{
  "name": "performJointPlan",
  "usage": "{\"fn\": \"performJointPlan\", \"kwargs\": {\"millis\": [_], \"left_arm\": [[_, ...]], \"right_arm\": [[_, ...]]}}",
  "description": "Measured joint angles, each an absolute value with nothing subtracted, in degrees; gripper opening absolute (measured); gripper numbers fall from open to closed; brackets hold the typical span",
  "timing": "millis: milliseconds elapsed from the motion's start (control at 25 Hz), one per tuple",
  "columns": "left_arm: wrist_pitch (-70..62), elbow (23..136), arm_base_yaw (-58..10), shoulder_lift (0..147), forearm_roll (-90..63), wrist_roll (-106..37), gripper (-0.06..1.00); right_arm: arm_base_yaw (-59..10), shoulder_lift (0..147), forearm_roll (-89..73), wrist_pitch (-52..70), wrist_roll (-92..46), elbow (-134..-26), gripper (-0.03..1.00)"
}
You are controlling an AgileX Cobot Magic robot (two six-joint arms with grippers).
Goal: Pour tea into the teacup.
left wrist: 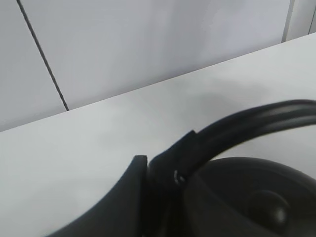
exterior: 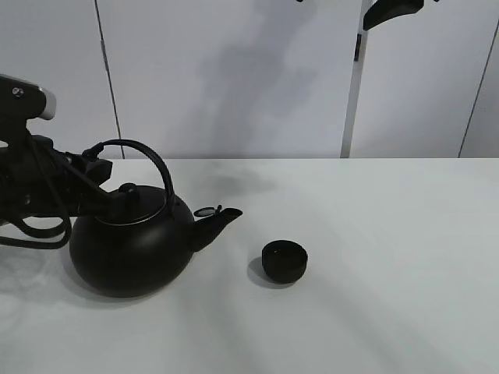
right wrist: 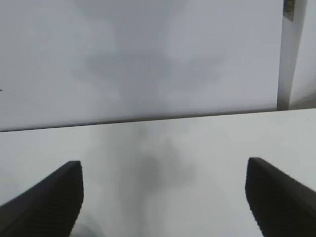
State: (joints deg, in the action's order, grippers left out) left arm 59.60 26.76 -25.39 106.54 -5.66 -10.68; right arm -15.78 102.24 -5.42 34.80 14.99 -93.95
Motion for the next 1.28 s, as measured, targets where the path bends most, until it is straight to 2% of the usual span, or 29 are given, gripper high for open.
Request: {"fn": "performJointPlan", "kwargs": {"millis": [360,680,1040,1280], "left_arm": [[59.66,26.76,-25.39,106.54,-5.4,-10.18,0.12],[63.08,26.82,-25.39,106.49,-4.52,-8.66,0.32],[64.98,22.3,-25.39,105.03,-4.19,-5.48,0.39],[65.16,18.42,-25.39,102.44,-4.13,-5.13,0.51]], "right_arm": [[-15.78,102.24,-5.42,34.8,14.99,-93.95,0.61],[-15.78,102.24,-5.42,34.8,14.99,-93.95,0.61],[-15.78,102.24,-5.42,34.76,14.99,-93.95,0.61],[-15.78,102.24,-5.42,34.76,14.99,-93.95,0.61]]}}
